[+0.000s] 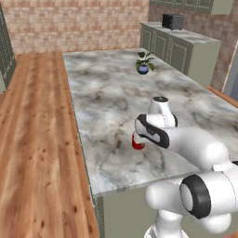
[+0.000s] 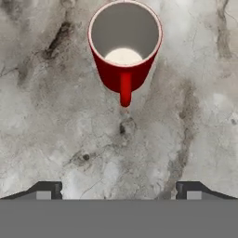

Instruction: Clear the mugs and bowl far away from the sink.

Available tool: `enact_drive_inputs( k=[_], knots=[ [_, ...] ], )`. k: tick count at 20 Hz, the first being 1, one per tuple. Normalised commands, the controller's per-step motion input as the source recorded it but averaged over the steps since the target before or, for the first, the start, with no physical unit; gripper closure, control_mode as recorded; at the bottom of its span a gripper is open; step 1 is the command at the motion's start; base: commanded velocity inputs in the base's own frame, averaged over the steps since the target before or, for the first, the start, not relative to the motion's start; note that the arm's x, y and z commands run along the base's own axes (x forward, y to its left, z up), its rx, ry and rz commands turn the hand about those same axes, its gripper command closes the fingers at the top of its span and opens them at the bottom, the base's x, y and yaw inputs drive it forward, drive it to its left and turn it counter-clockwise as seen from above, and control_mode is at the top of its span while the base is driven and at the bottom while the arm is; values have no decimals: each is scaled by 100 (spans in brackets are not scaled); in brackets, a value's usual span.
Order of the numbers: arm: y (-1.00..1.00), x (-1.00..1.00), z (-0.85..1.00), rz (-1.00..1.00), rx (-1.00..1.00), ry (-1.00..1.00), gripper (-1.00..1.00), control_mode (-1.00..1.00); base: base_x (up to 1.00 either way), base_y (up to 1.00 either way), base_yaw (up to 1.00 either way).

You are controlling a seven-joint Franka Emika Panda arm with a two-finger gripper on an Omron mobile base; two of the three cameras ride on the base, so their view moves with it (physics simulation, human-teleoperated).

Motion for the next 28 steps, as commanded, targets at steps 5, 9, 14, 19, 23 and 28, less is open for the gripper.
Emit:
enact_drive_inputs(
  k=[5,9,14,19,23,28],
  knots=[
    [0,-96,100,-14,0,-2,-100,-100,0,0,0],
    [0,-100,82,-14,0,-8,-100,-100,0,0,0],
    [0,-68,72,-3,0,-11,-100,-100,0,0,0],
    [0,-26,98,1,1,0,-100,-100,0,0,0],
    [0,-9,92,2,0,-2,-100,-100,0,0,0],
    [0,-7,33,6,-2,-18,-100,-100,0,0,0]
  ],
)
